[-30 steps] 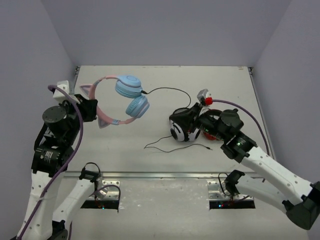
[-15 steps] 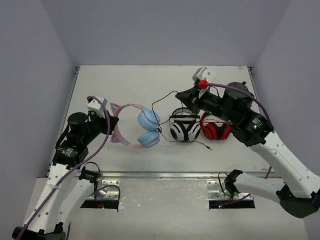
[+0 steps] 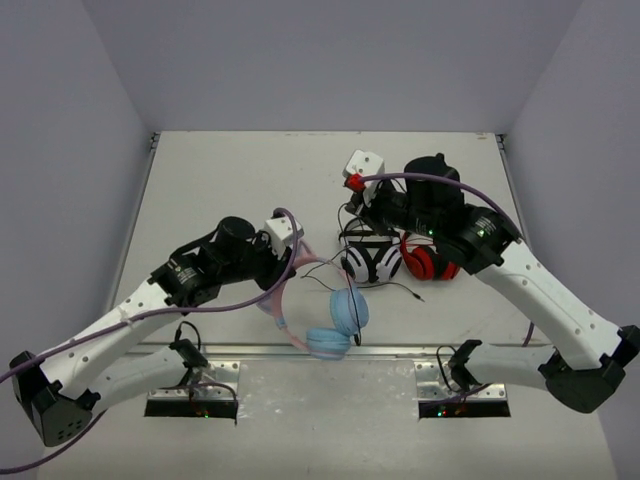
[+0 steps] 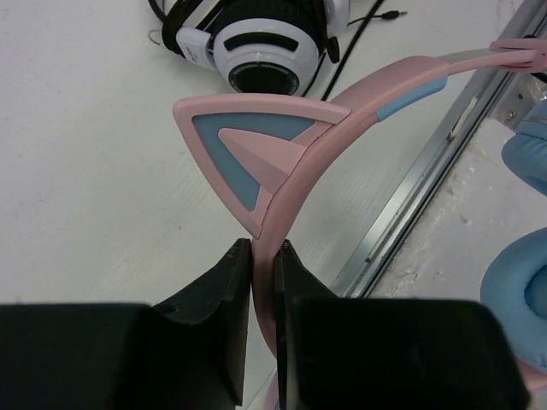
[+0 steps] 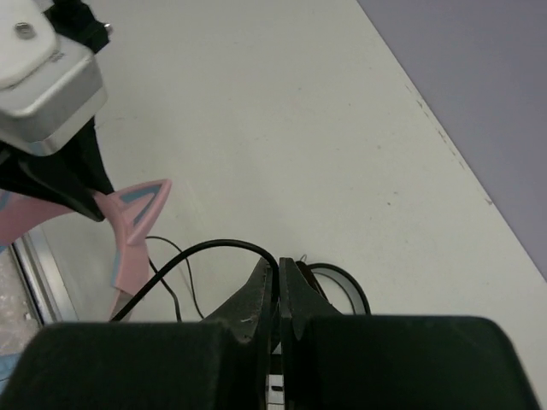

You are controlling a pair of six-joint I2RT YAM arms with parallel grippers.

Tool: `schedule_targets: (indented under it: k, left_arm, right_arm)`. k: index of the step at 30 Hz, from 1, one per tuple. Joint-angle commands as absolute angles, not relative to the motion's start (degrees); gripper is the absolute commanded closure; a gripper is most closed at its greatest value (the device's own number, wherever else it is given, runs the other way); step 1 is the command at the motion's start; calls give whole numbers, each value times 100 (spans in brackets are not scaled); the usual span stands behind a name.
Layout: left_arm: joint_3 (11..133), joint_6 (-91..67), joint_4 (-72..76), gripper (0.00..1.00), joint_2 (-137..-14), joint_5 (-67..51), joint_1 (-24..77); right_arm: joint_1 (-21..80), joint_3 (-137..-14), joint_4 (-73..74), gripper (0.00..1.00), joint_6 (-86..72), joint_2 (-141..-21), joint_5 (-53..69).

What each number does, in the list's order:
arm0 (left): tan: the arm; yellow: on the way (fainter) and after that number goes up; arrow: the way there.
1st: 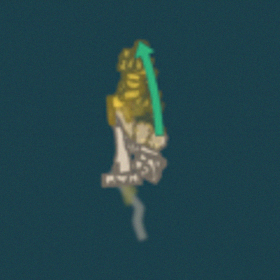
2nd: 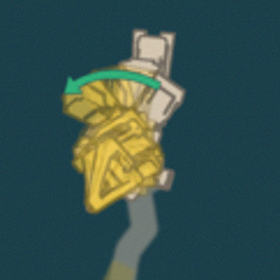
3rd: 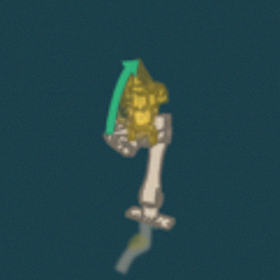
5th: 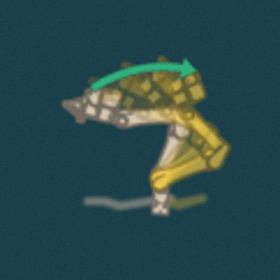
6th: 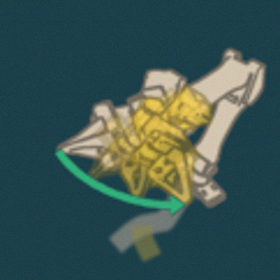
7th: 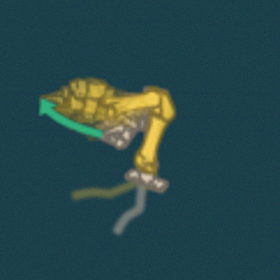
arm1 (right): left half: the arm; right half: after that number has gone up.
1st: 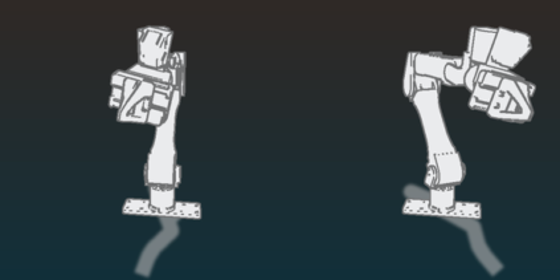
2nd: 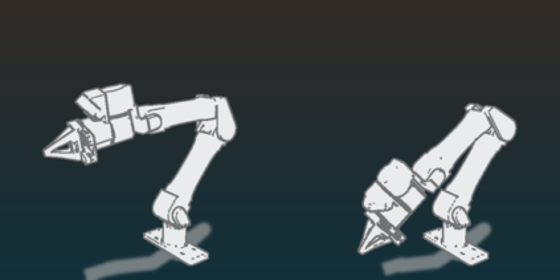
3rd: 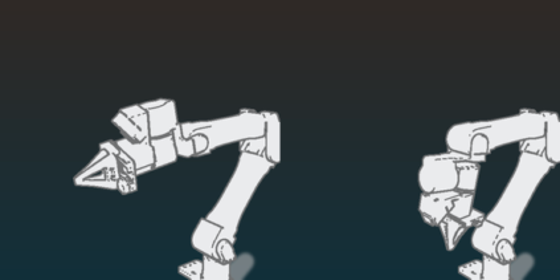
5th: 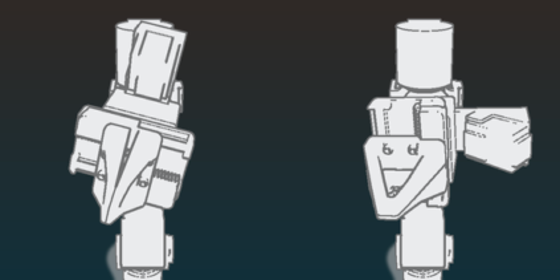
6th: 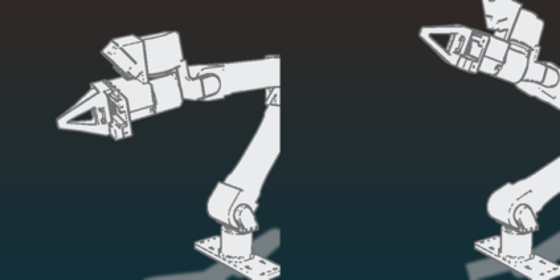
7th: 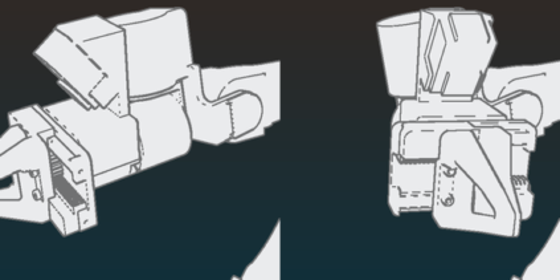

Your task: Wrap the headphones

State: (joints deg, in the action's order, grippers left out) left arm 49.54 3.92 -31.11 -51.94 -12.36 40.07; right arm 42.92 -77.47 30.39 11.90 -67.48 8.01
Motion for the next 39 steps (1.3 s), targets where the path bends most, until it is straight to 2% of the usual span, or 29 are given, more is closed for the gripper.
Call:
schedule_targets:
  k: [1, 5, 11, 18, 23, 26, 39]
  left_arm:
    - [5273, 317, -2733, 100, -5097, -1090, 4288]
    - [5510, 316, -2777, 100, -5308, -1037, 4631]
    - [5800, 325, -2883, 100, -5616, -624, 5220]
    - [5871, 290, -2892, 100, -5888, -54, 5273]
    - [5871, 176, -2602, 100, -5836, 307, 5273]
    - [5818, 141, -2312, 100, -5739, 334, 5273]
    - [5757, 88, -2030, 100, -5546, 167, 5352]
  right_arm:
    - [4315, -7682, 2910, 99, 1407, -6873, 2]
    - [4315, -7576, 2900, 99, 1143, -7162, -666]
    - [4359, -7849, 3199, 99, 537, -7603, -817]
    - [4412, -7770, 3068, 99, -315, -7410, -414]
    - [4430, -7506, 2742, 99, -685, -7146, 298]
    - [4500, -7602, 2795, 99, -914, -7172, 256]
    - [5010, -7849, 3261, 99, -1898, -7708, -2732]
